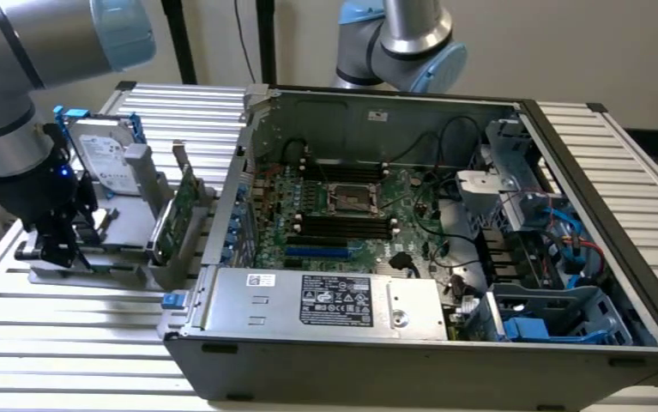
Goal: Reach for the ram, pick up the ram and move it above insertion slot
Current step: 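Pick up the ram and move it above insertion slot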
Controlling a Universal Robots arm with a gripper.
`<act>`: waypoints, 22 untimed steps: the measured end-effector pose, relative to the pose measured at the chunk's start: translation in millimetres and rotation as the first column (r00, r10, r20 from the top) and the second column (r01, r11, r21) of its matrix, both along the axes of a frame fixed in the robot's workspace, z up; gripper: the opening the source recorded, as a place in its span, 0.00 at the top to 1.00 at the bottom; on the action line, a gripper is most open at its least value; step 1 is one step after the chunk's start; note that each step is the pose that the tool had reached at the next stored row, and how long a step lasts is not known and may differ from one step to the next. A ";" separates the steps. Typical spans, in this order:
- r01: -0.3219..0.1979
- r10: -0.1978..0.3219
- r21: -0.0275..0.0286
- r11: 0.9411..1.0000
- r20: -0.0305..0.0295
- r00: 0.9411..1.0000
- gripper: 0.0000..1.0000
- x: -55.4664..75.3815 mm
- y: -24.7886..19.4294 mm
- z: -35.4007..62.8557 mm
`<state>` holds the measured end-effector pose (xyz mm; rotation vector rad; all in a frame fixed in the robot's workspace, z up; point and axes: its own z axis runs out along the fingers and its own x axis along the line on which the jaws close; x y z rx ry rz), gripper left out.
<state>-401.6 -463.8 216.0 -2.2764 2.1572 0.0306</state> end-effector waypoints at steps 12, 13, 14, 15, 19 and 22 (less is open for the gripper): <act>0.000 0.000 0.000 1.000 -0.001 1.000 0.52 1.9 -0.1 -16.9; 0.000 0.000 0.000 1.000 -0.002 1.000 0.54 1.9 -0.1 -17.0; 0.000 0.000 0.000 1.000 -0.002 1.000 0.60 1.9 -0.1 -17.1; 0.000 0.000 0.000 1.000 -0.002 1.000 0.60 2.0 -0.1 -17.3; 0.000 0.000 0.000 1.000 -0.006 1.000 0.78 2.0 -0.1 -17.4; 0.000 0.000 0.000 1.000 -0.010 1.000 0.85 2.0 -0.1 -17.4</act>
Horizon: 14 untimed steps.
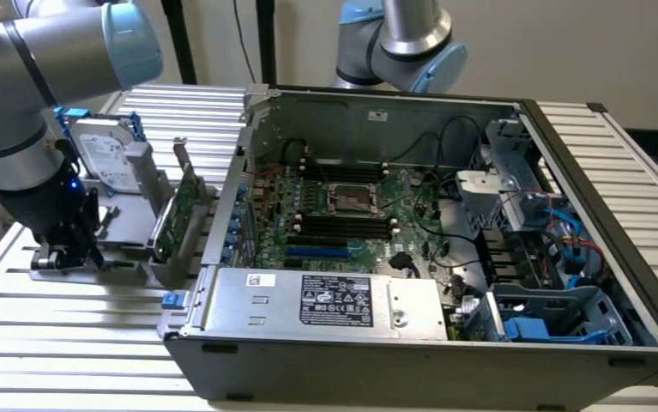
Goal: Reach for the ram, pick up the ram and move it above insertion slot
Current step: 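Pick up the ram and move it above insertion slot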
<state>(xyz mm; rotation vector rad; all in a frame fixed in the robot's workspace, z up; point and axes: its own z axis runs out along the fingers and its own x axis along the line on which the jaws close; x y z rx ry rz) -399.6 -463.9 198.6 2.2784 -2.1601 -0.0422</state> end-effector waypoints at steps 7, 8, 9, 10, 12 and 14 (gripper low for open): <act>0.003 -0.003 0.000 1.000 -0.011 1.000 0.87 1.3 0.0 0.3; 0.004 -0.004 0.000 1.000 -0.012 1.000 0.87 1.7 0.0 0.6; 0.005 -0.005 0.000 1.000 -0.013 1.000 0.87 2.1 0.0 1.3; 0.005 -0.005 0.000 1.000 -0.013 1.000 0.87 2.5 0.0 2.0; 0.006 -0.006 0.000 1.000 -0.013 1.000 0.87 3.1 0.0 3.6; 0.006 -0.006 0.000 1.000 -0.013 1.000 0.87 3.2 0.0 5.6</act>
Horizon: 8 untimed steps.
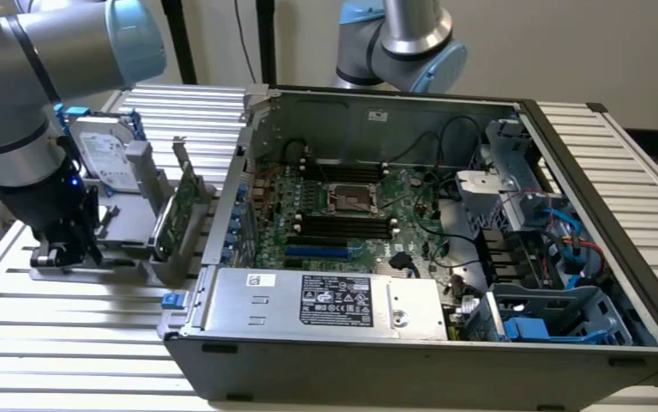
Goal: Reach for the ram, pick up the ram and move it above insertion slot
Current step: 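Pick up the ram and move it above insertion slot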
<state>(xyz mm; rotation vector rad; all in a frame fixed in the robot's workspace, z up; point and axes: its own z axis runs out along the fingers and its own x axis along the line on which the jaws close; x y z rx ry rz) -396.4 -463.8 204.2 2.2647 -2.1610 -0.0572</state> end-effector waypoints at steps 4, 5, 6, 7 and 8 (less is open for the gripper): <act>0.000 0.000 0.000 1.000 0.000 1.000 0.87 0.0 0.1 8.7; 0.000 0.000 0.000 1.000 0.000 1.000 0.87 0.0 0.1 12.3; 0.000 0.000 0.000 1.000 0.000 1.000 0.87 0.0 0.1 16.5; 0.000 0.000 0.000 1.000 0.000 1.000 0.87 0.0 0.1 21.0; 0.000 0.000 0.000 1.000 0.000 1.000 0.87 0.0 0.1 25.5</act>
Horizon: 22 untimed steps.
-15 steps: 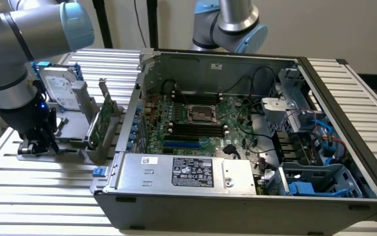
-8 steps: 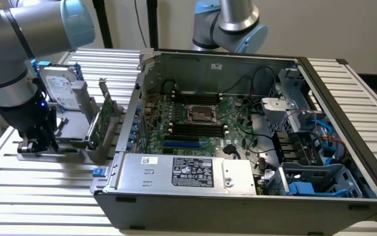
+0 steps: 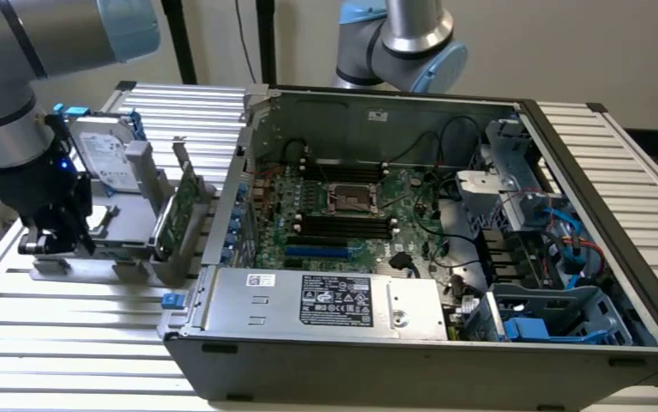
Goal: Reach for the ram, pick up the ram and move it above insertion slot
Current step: 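Pick up the ram and move it above insertion slot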
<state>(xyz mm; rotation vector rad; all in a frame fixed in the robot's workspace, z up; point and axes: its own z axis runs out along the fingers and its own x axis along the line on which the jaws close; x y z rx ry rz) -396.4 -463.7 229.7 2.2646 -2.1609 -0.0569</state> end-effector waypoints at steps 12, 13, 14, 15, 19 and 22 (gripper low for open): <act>0.000 0.000 0.000 1.000 0.000 1.000 0.87 6.0 0.0 54.7; -0.001 0.001 0.000 1.000 0.000 1.000 0.87 8.3 0.0 59.0; -0.002 0.002 0.000 1.000 0.000 1.000 0.87 10.7 0.0 63.5; -0.002 0.002 0.000 1.000 0.000 1.000 0.87 13.1 0.0 68.0; -0.005 0.005 0.001 1.000 0.000 1.000 0.87 22.5 0.0 86.4; -0.008 0.008 0.001 1.000 0.000 1.000 0.87 29.2 0.0 100.2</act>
